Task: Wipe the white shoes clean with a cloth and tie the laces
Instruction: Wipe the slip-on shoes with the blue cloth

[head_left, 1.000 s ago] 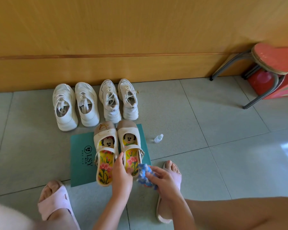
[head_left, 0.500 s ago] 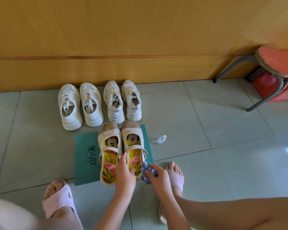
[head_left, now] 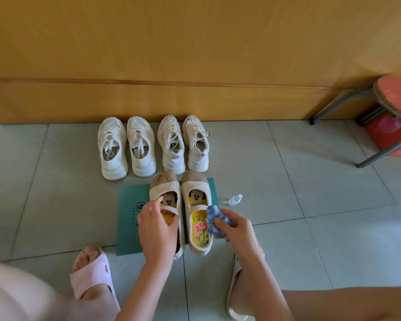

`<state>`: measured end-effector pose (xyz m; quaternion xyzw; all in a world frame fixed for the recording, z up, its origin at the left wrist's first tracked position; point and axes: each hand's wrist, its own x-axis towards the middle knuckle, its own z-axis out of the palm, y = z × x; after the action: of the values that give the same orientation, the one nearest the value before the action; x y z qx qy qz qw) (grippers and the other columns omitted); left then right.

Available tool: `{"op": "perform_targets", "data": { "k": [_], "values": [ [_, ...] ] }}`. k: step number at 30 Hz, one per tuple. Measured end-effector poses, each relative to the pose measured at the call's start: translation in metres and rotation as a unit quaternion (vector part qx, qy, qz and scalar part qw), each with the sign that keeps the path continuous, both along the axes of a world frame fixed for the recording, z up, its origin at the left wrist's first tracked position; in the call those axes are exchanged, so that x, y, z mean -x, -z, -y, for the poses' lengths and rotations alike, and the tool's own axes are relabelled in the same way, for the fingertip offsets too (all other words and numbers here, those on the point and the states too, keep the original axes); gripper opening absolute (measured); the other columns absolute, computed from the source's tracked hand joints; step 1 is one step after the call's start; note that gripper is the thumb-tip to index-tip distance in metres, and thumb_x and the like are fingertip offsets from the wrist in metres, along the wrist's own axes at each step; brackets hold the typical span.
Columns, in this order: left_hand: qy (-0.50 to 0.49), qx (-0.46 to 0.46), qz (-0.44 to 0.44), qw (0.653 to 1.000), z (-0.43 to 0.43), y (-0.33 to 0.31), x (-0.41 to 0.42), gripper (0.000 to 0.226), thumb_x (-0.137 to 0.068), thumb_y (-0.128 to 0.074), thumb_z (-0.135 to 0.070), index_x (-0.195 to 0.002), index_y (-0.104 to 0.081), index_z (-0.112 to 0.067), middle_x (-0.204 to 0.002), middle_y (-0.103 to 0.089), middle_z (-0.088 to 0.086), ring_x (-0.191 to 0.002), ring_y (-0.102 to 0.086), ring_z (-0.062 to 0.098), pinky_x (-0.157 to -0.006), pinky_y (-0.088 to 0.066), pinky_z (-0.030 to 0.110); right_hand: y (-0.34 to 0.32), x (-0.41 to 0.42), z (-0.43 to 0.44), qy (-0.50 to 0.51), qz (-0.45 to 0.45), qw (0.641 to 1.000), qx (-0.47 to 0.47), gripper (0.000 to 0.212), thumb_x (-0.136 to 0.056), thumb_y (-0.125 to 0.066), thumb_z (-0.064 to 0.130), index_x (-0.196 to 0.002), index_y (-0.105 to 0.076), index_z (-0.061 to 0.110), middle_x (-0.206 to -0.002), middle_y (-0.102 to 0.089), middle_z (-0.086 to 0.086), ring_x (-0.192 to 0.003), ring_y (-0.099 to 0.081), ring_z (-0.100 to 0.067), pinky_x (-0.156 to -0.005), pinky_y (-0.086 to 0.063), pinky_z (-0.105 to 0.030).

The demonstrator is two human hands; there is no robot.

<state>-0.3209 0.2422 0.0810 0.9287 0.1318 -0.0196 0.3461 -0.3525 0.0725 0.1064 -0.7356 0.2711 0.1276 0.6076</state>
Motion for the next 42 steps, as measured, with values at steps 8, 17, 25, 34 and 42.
{"op": "perform_targets", "data": {
  "k": [8,17,25,34,42],
  "values": [
    [-0.077,0.15,-0.179,0.969,-0.024,0.029,-0.022,0.083,-0.073,-0.067,-0.059,-0.135,-0.041,-0.011,-0.129,-0.052,0.01,-0.118,-0.052,0.029,-0.092,-0.046,0.041,0.009,-0.046,-0.033,0.04,0.043,0.998,0.004,0.023,-0.087,-0.064,0.009,-0.107,-0.063,0.02,-0.087,-0.066,0.004,-0.07,-0.065,-0.007,-0.059,-0.053,-0.017],
    [-0.128,0.151,-0.176,0.964,-0.022,0.037,-0.031,0.041,-0.076,-0.071,-0.04,-0.109,-0.058,-0.019,-0.089,-0.064,-0.003,-0.076,-0.061,0.015,-0.057,-0.043,0.025,0.013,-0.125,-0.053,0.001,0.033,0.999,0.025,0.023,-0.079,-0.075,0.02,-0.098,-0.063,0.016,-0.084,-0.066,0.0,-0.06,-0.066,-0.005,-0.051,-0.053,-0.022],
    [-0.189,0.218,-0.131,0.948,-0.044,0.052,-0.029,0.026,-0.076,-0.072,-0.03,-0.099,-0.069,-0.018,-0.088,-0.07,0.0,-0.083,-0.063,0.017,-0.062,-0.044,0.025,0.019,-0.161,-0.061,-0.007,-0.002,0.994,-0.11,0.015,-0.079,-0.072,0.005,-0.088,-0.062,0.013,-0.078,-0.066,-0.007,-0.07,-0.064,-0.019,-0.071,-0.054,-0.031],
    [-0.164,0.198,-0.127,0.958,-0.068,0.053,-0.032,0.031,-0.08,-0.07,-0.034,-0.107,-0.065,-0.02,-0.092,-0.067,-0.002,-0.086,-0.061,0.016,-0.068,-0.044,0.027,0.042,-0.188,-0.083,-0.036,-0.064,0.982,-0.173,0.007,-0.09,-0.061,0.017,-0.091,-0.065,0.011,-0.089,-0.065,-0.012,-0.077,-0.062,-0.021,-0.077,-0.05,-0.029],
    [-0.161,0.2,-0.105,0.961,-0.065,0.055,-0.03,0.034,-0.081,-0.069,-0.031,-0.112,-0.064,-0.019,-0.1,-0.067,-0.004,-0.091,-0.06,0.013,-0.071,-0.043,0.023,0.055,-0.213,-0.097,-0.087,0.054,0.993,0.051,0.053,-0.086,-0.061,0.003,-0.135,-0.044,0.015,-0.112,-0.053,-0.001,-0.089,-0.056,-0.014,-0.052,-0.044,-0.007]
  ]
}}
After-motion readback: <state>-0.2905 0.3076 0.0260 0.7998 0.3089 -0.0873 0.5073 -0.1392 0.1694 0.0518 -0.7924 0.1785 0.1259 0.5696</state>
